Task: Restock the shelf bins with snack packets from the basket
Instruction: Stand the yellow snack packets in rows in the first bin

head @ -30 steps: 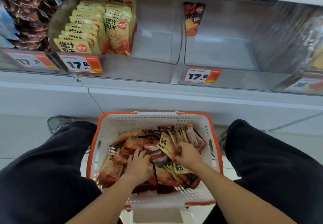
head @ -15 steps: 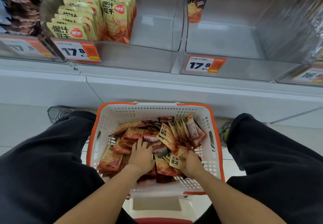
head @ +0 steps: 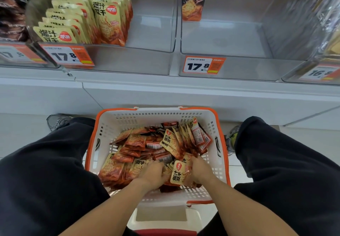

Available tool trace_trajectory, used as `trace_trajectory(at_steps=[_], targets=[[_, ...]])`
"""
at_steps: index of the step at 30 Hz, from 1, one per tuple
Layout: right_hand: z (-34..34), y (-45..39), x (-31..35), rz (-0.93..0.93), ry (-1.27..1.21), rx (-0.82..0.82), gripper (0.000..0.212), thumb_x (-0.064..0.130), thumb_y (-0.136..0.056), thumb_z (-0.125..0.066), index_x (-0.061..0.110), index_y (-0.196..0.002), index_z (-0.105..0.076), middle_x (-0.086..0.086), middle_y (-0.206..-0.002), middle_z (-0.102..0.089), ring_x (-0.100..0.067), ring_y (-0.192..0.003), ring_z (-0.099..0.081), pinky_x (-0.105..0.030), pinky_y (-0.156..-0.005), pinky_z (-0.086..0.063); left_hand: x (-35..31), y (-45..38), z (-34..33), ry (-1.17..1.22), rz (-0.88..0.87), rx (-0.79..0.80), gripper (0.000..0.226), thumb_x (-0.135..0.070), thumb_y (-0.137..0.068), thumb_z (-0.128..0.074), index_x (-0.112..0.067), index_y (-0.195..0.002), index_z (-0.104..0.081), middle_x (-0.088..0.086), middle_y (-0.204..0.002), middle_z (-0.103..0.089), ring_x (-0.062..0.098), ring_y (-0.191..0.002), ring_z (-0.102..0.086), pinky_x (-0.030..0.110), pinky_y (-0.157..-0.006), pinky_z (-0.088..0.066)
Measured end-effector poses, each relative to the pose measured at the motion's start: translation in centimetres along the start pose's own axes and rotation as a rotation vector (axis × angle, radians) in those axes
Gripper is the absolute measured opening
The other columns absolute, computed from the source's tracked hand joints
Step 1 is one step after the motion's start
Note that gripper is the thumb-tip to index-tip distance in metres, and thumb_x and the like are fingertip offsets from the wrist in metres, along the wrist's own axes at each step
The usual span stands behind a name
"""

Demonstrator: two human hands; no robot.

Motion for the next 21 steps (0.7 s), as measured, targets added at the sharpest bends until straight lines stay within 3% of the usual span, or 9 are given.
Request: trace_trajectory(at_steps=[3,6,10,14,17,19,21], targets=[[1.6,-0.5,1.2,0.036,-0.042,0.004,0.044,0.031,-0.066,-0.09,0.025,-0.098,-0.06,0.003,-0.11,-0.066,-0.019,-0.099,-0.063,-0.033,-0.084,-0.055,0.4,-0.3,0.6,0.198,0.044,-0.025,0.024,-0.04,-0.089,-0.063,-0.016,-0.091,-0.064,-0.001,-0.09,-0.069,0.022,-0.089,-0.062,0.038,-0.092,-0.049],[2.8,-0.5,2.9,0.116,-0.11,0.029,0.024,0.025,-0.077,-0.084,0.022,-0.081,-0.061,0.004,-0.095,-0.063,-0.012,-0.081,-0.055,-0.022,-0.064,-0.044,0.8,-0.2,1.7,0.44,0.103,-0.029,0.025,-0.035,-0.089,-0.07,-0.015,-0.103,-0.064,-0.001,-0.095,-0.071,0.018,-0.086,-0.067,0.032,-0.077,-0.054],[4.6,0.3,5.4,0.214,-0.316,0.053,0.029,0.034,-0.077,-0.085,0.018,-0.085,-0.063,0.007,-0.079,-0.06,-0.009,-0.072,-0.053,-0.024,-0.065,-0.045,1.7,0.0,4.6,0.767,0.174,-0.187,0.018,-0.023,-0.086,-0.077,-0.013,-0.099,-0.07,-0.001,-0.095,-0.074,0.012,-0.081,-0.069,0.032,-0.075,-0.059],[7.1,2.5,8.6,0.33,-0.531,0.097,0.021,0.023,-0.087,-0.077,0.008,-0.092,-0.063,-0.001,-0.088,-0.071,-0.009,-0.071,-0.068,-0.022,-0.06,-0.054,2.3,0.9,9.8,0.971,0.205,-0.331,0.02,-0.021,-0.082,-0.082,-0.013,-0.095,-0.069,0.001,-0.089,-0.074,0.014,-0.08,-0.07,0.019,-0.059,-0.052],[9.5,4.2,11.2,0.409,-0.616,0.121,0.018,0.019,-0.091,-0.072,0.008,-0.102,-0.063,-0.003,-0.082,-0.075,-0.016,-0.068,-0.07,-0.033,-0.062,-0.058,1.2,1.4,14.7,0.916,0.054,-0.271,0.018,-0.021,-0.084,-0.079,-0.014,-0.101,-0.074,-0.008,-0.084,-0.075,0.009,-0.08,-0.071,0.014,-0.061,-0.051],[11.2,5.3,13.3,0.467,-0.639,0.129,0.026,0.017,-0.091,-0.072,0.009,-0.114,-0.061,-0.002,-0.082,-0.075,-0.012,-0.067,-0.069,-0.031,-0.062,-0.055,0.5,2.0,18.1,0.791,-0.018,-0.203,0.014,-0.021,-0.087,-0.076,-0.017,-0.101,-0.074,-0.014,-0.075,-0.072,-0.001,-0.071,-0.068,0.012,-0.06,-0.05],[13.3,6.8,15.8,0.555,-0.611,0.105,0.029,0.021,-0.09,-0.073,0.016,-0.117,-0.065,0.0,-0.091,-0.077,-0.01,-0.076,-0.071,-0.028,-0.068,-0.053,0.4,2.5,21.5,0.708,-0.077,-0.182,0.018,-0.025,-0.087,-0.077,-0.019,-0.103,-0.074,-0.011,-0.086,-0.076,0.0,-0.079,-0.07,0.019,-0.073,-0.055]])
Point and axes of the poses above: each hand's wrist, its own y-axis away from the middle knuckle, its own z-axis out of the back of the hand, x = y × z, the point moved 8 cm from there along -y, towards the middle knuckle
